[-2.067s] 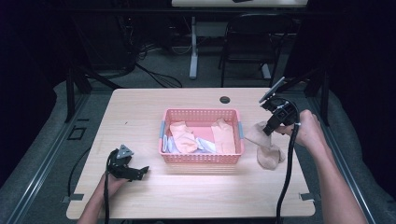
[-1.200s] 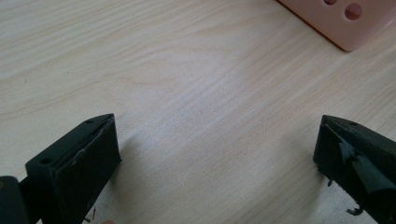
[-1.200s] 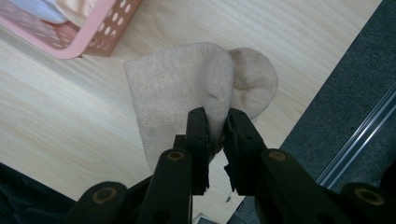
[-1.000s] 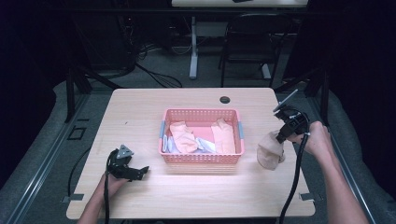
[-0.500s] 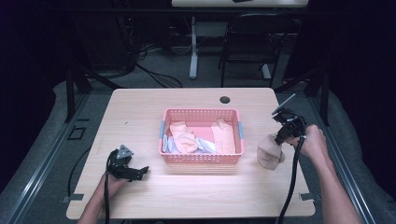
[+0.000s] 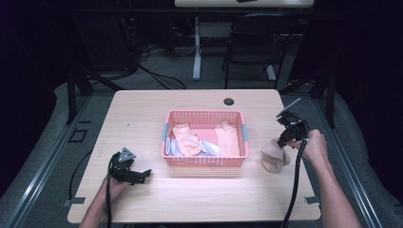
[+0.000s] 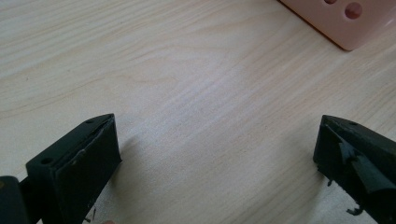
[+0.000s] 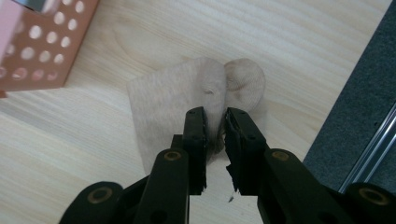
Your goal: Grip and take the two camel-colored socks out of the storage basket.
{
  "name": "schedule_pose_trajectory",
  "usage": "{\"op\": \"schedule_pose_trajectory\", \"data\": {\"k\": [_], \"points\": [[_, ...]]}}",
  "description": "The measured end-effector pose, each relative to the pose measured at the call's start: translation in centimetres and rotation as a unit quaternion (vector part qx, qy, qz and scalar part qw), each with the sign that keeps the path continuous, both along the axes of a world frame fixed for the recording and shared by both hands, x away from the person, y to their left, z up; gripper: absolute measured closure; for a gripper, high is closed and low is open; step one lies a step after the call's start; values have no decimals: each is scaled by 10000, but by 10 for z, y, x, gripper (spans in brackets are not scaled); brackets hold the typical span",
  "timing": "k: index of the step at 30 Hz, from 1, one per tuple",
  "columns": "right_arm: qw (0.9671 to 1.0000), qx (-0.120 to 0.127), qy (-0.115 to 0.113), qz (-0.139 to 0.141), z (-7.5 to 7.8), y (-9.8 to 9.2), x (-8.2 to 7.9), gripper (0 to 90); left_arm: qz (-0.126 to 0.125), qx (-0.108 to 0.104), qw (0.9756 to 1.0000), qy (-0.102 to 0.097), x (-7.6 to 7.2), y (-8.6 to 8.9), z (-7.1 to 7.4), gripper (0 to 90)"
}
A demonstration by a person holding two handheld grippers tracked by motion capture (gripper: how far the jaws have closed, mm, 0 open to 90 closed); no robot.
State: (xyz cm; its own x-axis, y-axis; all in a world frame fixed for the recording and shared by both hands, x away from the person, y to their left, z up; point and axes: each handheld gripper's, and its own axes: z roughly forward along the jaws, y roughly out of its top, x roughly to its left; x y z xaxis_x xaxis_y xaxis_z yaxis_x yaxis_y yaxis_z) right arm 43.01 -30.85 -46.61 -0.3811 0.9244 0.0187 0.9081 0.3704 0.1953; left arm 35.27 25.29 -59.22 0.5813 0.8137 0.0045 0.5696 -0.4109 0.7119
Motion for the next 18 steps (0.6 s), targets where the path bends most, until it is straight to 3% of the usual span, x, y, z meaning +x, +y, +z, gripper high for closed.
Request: {"op": "schedule_pose_trajectory", "data": {"k": [3,6,7,8,9,12,13,14,15,17,18], "points": [[9998,138,39,-137,-14,-4,2,695,0,2,10000,0,0,0,0,1],[9998,156,-33,-155,-16,-8,-1,623,10,-4,10000,-20,0,0,0,1],[9997,170,-72,-189,-16,-12,-5,541,17,-8,10000,-28,0,0,0,1],[9997,170,-72,-189,-16,-12,-5,541,17,-8,10000,-28,0,0,0,1],[9991,319,-177,-235,-13,-18,-12,444,18,-7,10000,-27,0,0,0,1],[9980,465,-343,-251,-7,-23,-20,366,-2,4,10000,1,0,0,0,2],[9960,619,-568,-309,1,-26,-30,279,11,-5,10000,-10,0,0,0,2],[9960,619,-568,-309,1,-26,-30,279,11,-5,10000,-10,0,0,0,2],[9949,625,-721,-322,7,-26,-40,211,5,3,10000,-12,-1,0,0,2],[9942,607,-824,-323,9,-26,-46,186,6,3,10000,-12,-1,0,0,2],[9927,623,-993,-281,12,-25,-56,149,14,5,10000,-11,-1,0,0,2]]}}
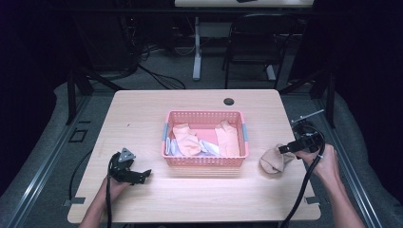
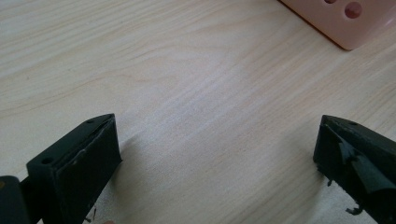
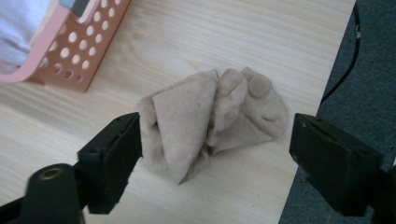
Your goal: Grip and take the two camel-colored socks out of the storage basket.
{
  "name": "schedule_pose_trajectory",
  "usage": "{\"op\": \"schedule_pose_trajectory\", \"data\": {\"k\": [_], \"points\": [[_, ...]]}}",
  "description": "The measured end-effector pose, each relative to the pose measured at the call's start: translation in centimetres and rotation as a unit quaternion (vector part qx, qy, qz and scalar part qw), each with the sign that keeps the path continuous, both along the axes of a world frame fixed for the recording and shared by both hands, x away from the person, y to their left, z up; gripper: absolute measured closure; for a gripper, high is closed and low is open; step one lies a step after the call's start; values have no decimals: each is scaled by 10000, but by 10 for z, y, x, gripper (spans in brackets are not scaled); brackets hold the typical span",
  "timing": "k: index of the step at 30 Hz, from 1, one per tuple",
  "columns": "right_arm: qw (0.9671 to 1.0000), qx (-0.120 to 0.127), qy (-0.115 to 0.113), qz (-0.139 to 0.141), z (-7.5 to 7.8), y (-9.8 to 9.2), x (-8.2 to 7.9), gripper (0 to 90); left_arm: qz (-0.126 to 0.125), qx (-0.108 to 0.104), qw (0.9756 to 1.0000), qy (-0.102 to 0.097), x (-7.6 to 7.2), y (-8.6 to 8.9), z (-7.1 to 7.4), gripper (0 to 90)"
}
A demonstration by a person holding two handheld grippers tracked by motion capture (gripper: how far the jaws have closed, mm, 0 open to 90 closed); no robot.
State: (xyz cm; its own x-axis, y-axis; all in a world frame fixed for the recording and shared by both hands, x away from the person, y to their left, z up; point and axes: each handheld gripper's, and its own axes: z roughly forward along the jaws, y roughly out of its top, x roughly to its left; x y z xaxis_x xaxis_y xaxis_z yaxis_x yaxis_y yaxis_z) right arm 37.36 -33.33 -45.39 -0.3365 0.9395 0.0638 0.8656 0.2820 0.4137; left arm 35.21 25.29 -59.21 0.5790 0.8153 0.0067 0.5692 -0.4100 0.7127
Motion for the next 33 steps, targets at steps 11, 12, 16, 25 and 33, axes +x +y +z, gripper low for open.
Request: {"op": "schedule_pose_trajectory", "data": {"k": [11,12,16,25,33], "points": [[9994,-125,-268,170,-15,7,-40,119,12,-9,10000,3,0,0,0,3],[9993,-202,-239,219,-19,8,-45,113,13,-4,10000,1,0,0,0,3],[9992,-235,-203,242,-29,10,-54,97,8,-3,10000,3,0,0,0,3],[9994,-224,10,245,-43,10,-62,91,-12,-13,10000,6,0,0,0,3],[9991,-312,54,281,-47,8,-59,92,-25,-5,10000,13,1,0,0,2]]}}
